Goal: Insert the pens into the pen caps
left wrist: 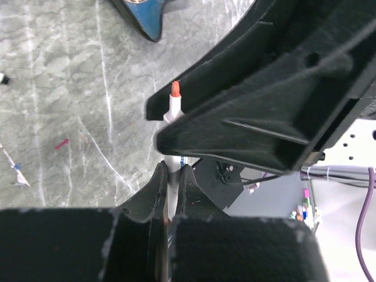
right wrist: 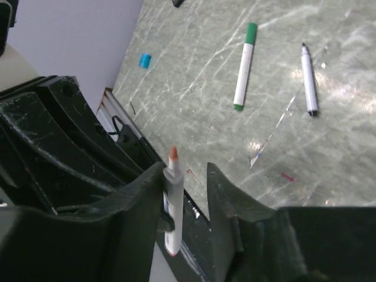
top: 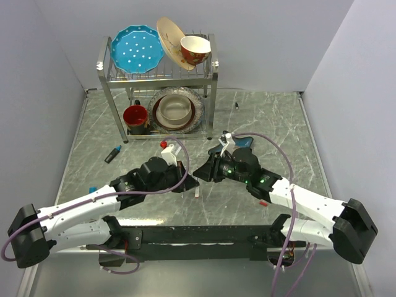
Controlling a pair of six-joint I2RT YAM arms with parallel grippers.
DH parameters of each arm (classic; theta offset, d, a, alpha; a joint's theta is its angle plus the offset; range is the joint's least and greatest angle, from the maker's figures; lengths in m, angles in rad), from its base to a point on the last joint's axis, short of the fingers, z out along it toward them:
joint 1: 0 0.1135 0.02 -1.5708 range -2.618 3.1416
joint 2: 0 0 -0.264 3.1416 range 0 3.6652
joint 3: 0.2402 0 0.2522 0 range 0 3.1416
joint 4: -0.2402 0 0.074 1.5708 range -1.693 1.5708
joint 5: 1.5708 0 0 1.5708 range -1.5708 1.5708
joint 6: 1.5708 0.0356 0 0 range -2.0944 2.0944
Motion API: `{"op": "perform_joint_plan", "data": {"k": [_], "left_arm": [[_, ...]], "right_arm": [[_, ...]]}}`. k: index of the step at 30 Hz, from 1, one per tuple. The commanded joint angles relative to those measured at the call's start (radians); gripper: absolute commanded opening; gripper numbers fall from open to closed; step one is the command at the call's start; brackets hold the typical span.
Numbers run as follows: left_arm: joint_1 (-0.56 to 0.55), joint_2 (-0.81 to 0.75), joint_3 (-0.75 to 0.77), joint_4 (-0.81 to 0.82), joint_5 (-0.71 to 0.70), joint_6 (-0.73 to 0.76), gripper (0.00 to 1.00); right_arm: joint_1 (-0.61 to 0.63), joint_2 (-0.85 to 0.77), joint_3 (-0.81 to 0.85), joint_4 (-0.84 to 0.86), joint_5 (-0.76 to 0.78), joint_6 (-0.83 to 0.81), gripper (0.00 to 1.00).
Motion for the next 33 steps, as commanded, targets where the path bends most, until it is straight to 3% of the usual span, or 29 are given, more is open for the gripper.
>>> {"op": "perform_joint_plan", "data": {"k": [1,4,5,9,12,16,25,30,32,33], "left_arm": [[-0.006,-0.032,-0.001,0.076,0.039,0.035,0.01],[-0.006,-0.038,-0.006,0.075,0.04,0.038,0.06],[-0.006,-0.043,-0.007,0.075,0.04,0.039,0.08],[-0.006,-0.084,-0.025,0.075,0.048,0.033,0.39],[-0.006,-0.121,-0.036,0.106,0.048,0.041,0.47],[-0.006,-0.132,-0.039,0.121,0.075,0.052,0.48],[-0.006,-0.09,-0.042,0.199,0.196,0.061,0.38],[-0.004,-0.06,-0.041,0.221,0.239,0.064,0.09],[-0.004,-0.058,-0.042,0.219,0.238,0.067,0.01],[-0.006,-0.057,-0.039,0.196,0.229,0.075,0.01]], "right_arm": [[0.014,0.026,0.042,0.098,-0.049,-0.018,0.26],[0.014,0.026,0.04,0.13,-0.085,-0.027,0.0],[0.014,0.023,0.04,0.134,-0.102,-0.03,0.0],[0.012,-0.053,0.014,0.182,-0.094,-0.013,0.0],[0.014,-0.099,0.006,0.199,-0.088,0.006,0.0],[0.014,-0.146,-0.01,0.228,-0.074,0.04,0.0],[0.014,-0.182,-0.021,0.222,-0.034,0.063,0.0],[0.014,-0.185,-0.02,0.208,-0.007,0.065,0.0],[0.015,-0.184,-0.011,0.181,0.012,0.063,0.0],[0.015,-0.187,-0.006,0.161,0.024,0.065,0.06]]}}
